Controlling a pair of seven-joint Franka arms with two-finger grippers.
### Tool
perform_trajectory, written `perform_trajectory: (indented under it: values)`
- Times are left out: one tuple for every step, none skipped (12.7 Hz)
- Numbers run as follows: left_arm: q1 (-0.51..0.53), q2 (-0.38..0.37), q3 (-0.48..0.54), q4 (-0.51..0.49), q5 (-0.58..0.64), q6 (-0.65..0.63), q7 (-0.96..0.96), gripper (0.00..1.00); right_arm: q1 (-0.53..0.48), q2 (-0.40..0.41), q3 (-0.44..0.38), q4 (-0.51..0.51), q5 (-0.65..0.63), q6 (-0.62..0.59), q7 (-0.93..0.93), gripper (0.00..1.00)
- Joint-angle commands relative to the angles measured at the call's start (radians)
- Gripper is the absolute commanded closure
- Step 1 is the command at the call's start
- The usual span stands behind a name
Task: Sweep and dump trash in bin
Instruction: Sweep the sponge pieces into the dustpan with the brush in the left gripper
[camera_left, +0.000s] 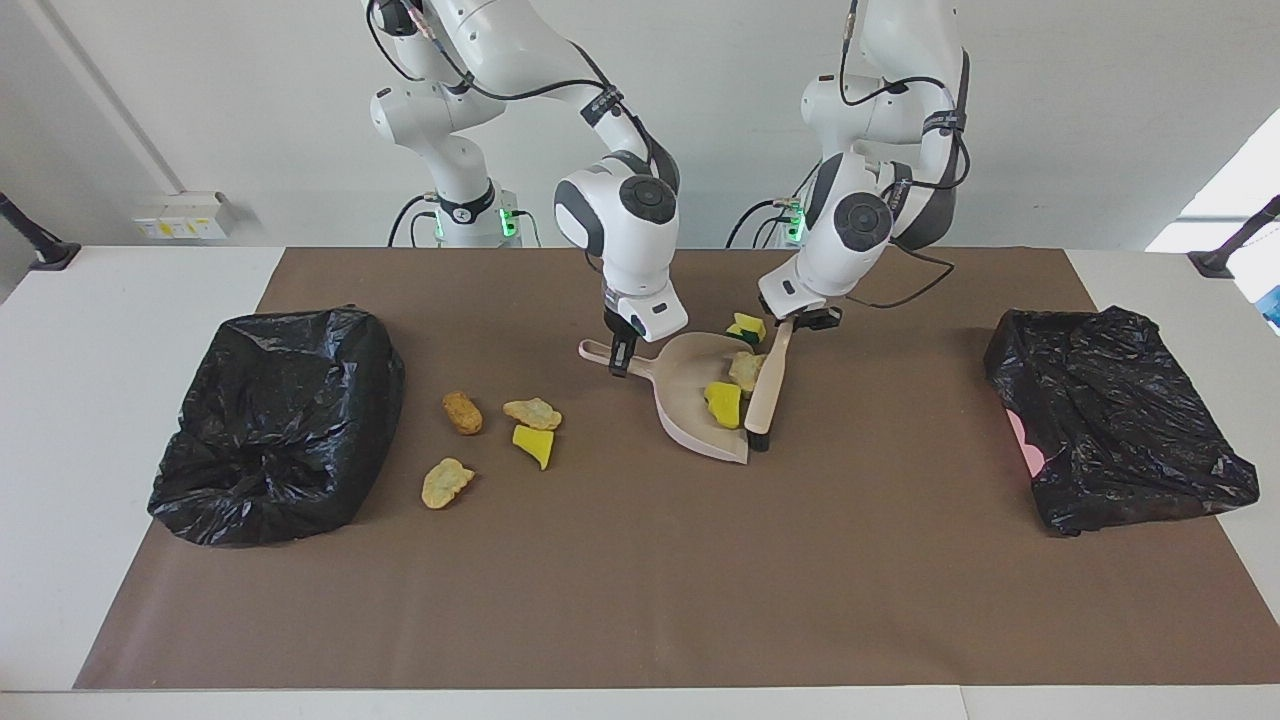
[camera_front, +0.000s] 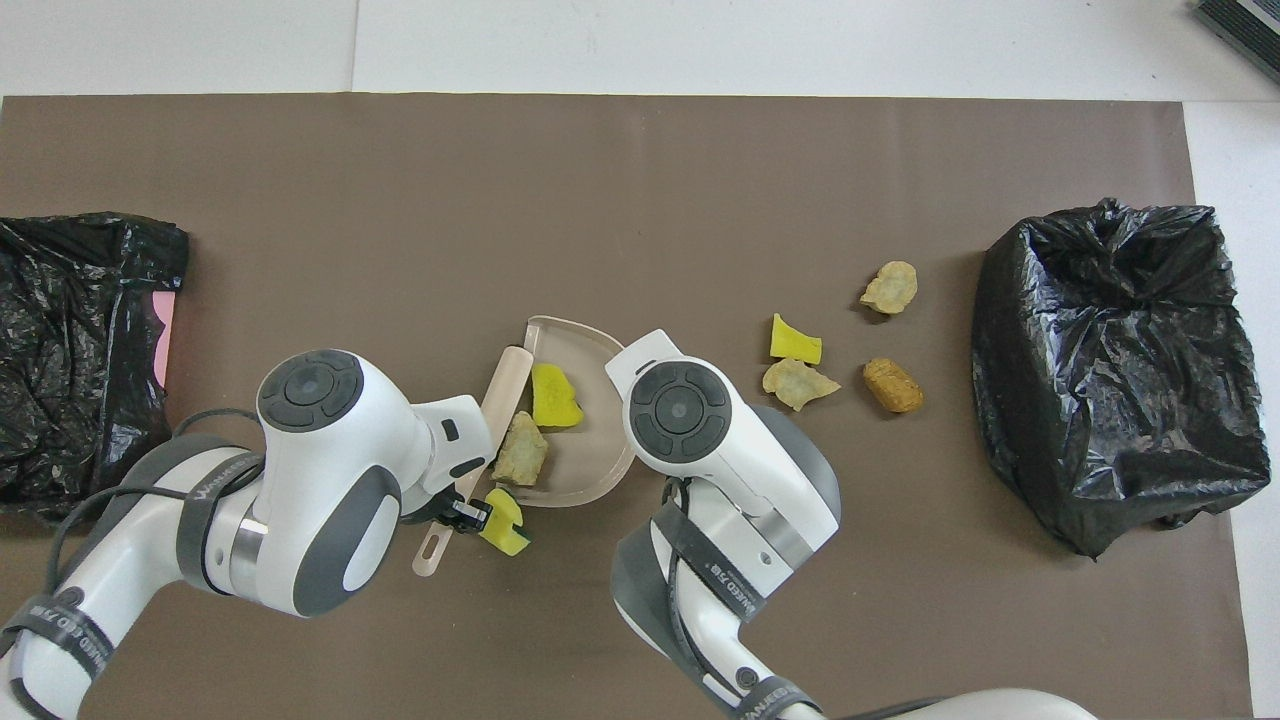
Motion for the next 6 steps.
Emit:
perform_trajectory:
  values:
    - [-0.035, -0.029, 0.017, -0.018, -0.073, -0.005, -0.036, 1.0, -0.016, -0.004, 0.003, -0.014, -0.048, 0.004, -0.02, 1.0]
    - [-0.023, -0.044, 0.022, 0.002, -0.091, -0.007, -0.036, 1.0, -0.016, -0.005, 0.002, -0.012, -0.048, 0.001, -0.02, 1.0]
    - [0.003, -0.062, 0.028, 0.02, -0.111, -0.023, -0.052, 1.0, -0.021, -0.007, 0.0, -0.008, -0.048, -0.004, -0.022, 1.0]
    - [0.053, -0.085, 0.026, 0.036, -0.114, -0.051, -0.084, 1.0, -0.033, -0.01, 0.0, -0.003, -0.048, -0.016, -0.025, 1.0]
    - [0.093, -0.122, 0.028, 0.04, -0.116, -0.08, -0.108, 1.0, -0.044, -0.021, 0.002, -0.003, -0.048, -0.033, -0.029, 1.0]
    - [0.135, -0.157, 0.028, 0.041, -0.116, -0.115, -0.146, 1.0, -0.05, -0.034, 0.002, -0.003, -0.048, -0.037, -0.043, 1.0]
